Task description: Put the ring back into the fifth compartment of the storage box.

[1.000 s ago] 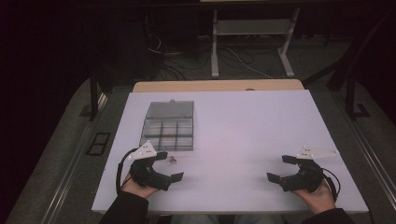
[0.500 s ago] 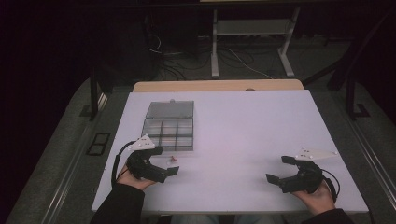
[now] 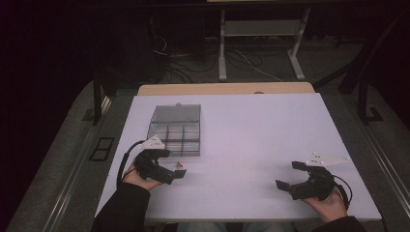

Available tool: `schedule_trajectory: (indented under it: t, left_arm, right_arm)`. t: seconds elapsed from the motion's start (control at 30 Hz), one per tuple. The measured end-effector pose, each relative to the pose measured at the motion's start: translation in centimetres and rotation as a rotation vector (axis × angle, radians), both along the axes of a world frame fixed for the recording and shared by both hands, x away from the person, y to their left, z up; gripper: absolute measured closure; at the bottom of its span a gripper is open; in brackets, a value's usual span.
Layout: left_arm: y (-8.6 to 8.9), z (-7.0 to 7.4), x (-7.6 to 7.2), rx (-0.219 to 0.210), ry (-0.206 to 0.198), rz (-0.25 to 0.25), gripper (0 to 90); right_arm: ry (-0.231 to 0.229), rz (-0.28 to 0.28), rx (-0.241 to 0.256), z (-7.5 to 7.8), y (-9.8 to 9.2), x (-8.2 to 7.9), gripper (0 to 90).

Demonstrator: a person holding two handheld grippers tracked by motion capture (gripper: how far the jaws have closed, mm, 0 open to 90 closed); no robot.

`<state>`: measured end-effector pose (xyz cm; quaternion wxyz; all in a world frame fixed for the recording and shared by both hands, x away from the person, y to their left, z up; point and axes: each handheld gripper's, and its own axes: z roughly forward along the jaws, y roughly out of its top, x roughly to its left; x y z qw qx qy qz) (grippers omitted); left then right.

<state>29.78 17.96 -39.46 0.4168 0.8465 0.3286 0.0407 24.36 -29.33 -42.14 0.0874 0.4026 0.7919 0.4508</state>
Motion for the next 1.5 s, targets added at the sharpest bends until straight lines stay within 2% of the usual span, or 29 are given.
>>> schedule_trajectory:
  t: [0.07,0.3,0.57,0.7,0.93,1.2,1.5]
  left_arm:
    - [-0.1,-0.1,0.2,0.009,0.008,-0.003,0.0]
    - [-0.5,-0.7,1.2,0.092,0.024,-0.038,0.0]
    - [-0.8,-1.2,1.7,0.142,0.043,-0.070,0.0]
    - [-0.6,-1.7,1.9,0.153,0.026,-0.083,0.0]
    - [-0.7,-2.2,2.2,0.179,0.020,-0.096,0.5]
    - [-0.8,-2.6,2.1,0.223,0.007,-0.112,10.4]
    - [-0.8,-3.1,2.4,0.237,0.007,-0.122,17.6]
  right_arm:
    - [0.000,-0.001,-0.001,0.0,0.0,0.0,0.1]
    - [-0.001,0.001,-0.002,0.0,0.0,0.0,0.1]
    - [0.000,0.001,-0.011,-0.1,0.1,0.0,0.2]
    - [0.000,-0.001,-0.020,-0.1,0.1,0.0,0.1]
    - [0.000,-0.005,-0.021,-0.1,0.1,0.0,0.1]
    - [-0.003,-0.002,-0.022,-0.1,0.1,0.0,0.1]
    - [-0.002,0.000,-0.024,-0.2,0.1,0.0,0.2]
